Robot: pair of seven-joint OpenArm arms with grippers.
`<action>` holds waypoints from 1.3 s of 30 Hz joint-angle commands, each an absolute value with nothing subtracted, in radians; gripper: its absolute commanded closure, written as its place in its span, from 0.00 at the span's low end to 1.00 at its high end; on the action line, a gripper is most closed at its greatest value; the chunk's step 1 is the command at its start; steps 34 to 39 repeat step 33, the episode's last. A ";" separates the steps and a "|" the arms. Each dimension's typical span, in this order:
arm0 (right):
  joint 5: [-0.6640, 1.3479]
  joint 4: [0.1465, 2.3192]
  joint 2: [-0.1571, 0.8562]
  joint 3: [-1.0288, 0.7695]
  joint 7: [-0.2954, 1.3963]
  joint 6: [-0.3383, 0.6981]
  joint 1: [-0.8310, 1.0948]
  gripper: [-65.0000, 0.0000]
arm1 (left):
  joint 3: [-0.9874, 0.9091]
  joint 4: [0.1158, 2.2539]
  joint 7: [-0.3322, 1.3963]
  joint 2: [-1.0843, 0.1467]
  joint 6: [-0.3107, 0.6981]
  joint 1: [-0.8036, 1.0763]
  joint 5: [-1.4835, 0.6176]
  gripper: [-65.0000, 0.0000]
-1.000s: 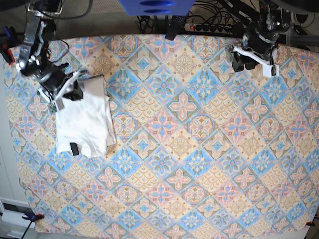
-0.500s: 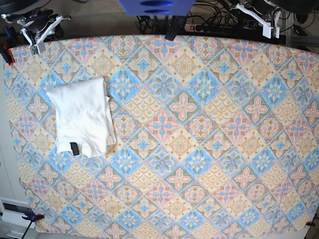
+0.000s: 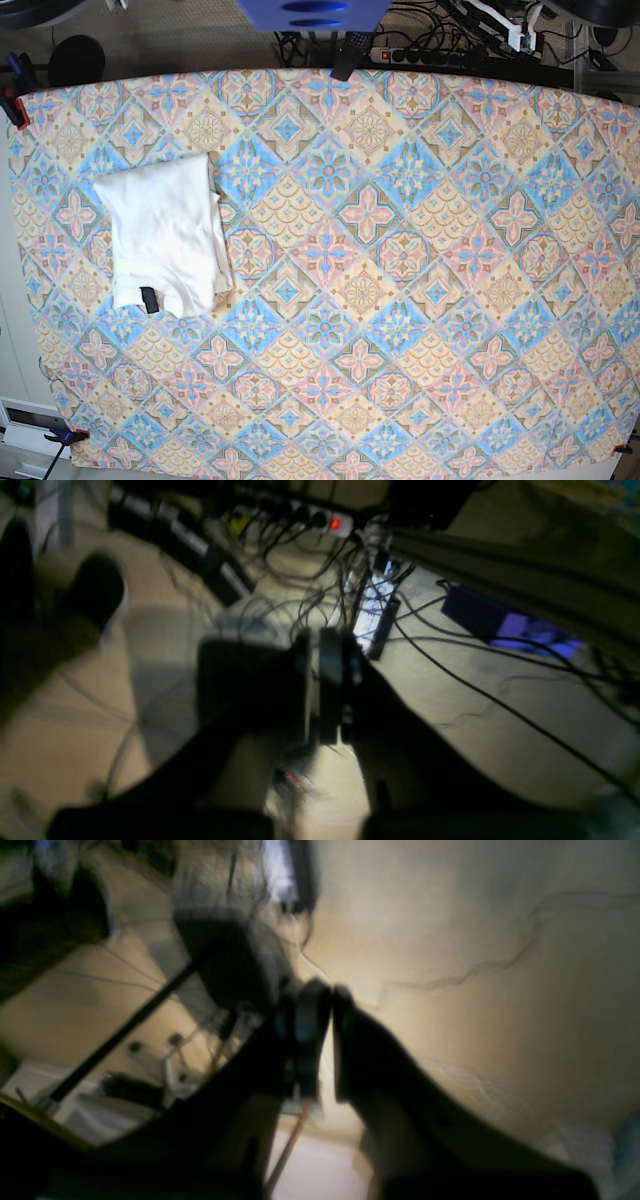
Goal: Fold the T-shirt properly
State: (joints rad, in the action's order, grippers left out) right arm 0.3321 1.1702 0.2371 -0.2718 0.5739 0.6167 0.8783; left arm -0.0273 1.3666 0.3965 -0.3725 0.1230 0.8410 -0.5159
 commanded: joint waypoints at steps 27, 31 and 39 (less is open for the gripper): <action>0.176 0.200 0.159 -0.199 -0.079 0.315 0.303 0.92 | 0.634 0.245 -0.229 -0.176 0.117 0.252 -0.407 0.97; 0.176 0.200 0.111 -0.200 -0.079 0.312 0.268 0.92 | 0.634 0.255 -0.234 -0.174 0.117 0.232 -0.415 0.97; 0.176 0.200 0.093 -0.200 -0.079 0.312 0.254 0.92 | 0.634 0.282 -0.234 -0.174 0.117 0.231 -0.415 0.97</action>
